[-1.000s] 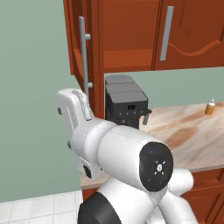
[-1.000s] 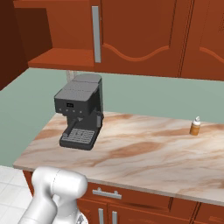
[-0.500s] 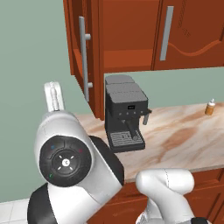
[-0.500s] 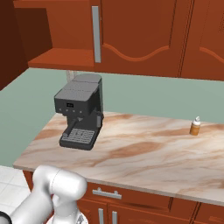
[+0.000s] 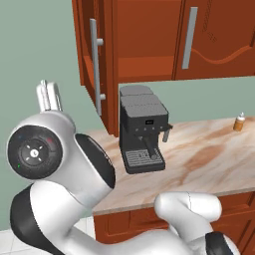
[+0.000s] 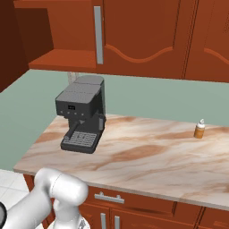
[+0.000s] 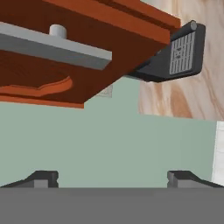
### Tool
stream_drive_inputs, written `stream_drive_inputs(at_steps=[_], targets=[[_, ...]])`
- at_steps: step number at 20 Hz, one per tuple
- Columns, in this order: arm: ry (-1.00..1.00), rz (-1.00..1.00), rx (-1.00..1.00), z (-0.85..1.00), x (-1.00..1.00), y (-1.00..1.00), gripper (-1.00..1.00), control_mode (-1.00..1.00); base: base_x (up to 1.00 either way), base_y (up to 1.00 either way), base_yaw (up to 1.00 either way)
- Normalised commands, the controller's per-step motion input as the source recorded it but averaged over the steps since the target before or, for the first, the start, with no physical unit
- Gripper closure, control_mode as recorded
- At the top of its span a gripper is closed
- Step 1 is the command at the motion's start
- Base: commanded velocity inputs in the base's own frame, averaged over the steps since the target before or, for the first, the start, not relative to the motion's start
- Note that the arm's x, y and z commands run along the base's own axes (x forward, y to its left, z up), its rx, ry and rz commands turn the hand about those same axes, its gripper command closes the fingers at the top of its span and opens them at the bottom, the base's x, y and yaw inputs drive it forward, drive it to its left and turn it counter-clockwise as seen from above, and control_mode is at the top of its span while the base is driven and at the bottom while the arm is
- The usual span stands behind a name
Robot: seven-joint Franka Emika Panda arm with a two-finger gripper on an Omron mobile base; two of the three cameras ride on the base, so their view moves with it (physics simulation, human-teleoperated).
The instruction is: Close all open cabinet doors.
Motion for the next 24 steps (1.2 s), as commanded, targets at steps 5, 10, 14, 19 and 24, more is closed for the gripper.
stream_drive_inputs(at_steps=[5,10,14,19,24], targets=[[0.02,-0.14,-0.11,-0.23,0.46,0.0,-1.0,-1.0,0.0,0.0,0.0],[0.0,-0.09,-0.08,-0.2,0.39,0.05,-1.0,-1.0,0.0,0.0,0.0],[0.0,-0.03,-0.01,-0.07,0.28,0.0,-1.0,-1.0,0.0,0.0,0.0],[0.0,0.0,0.0,-0.02,0.21,0.0,-1.0,-1.0,0.0,0.0,0.0],[0.02,0.0,0.0,-0.07,0.25,-0.05,-1.0,-1.0,0.0,0.0,0.0]])
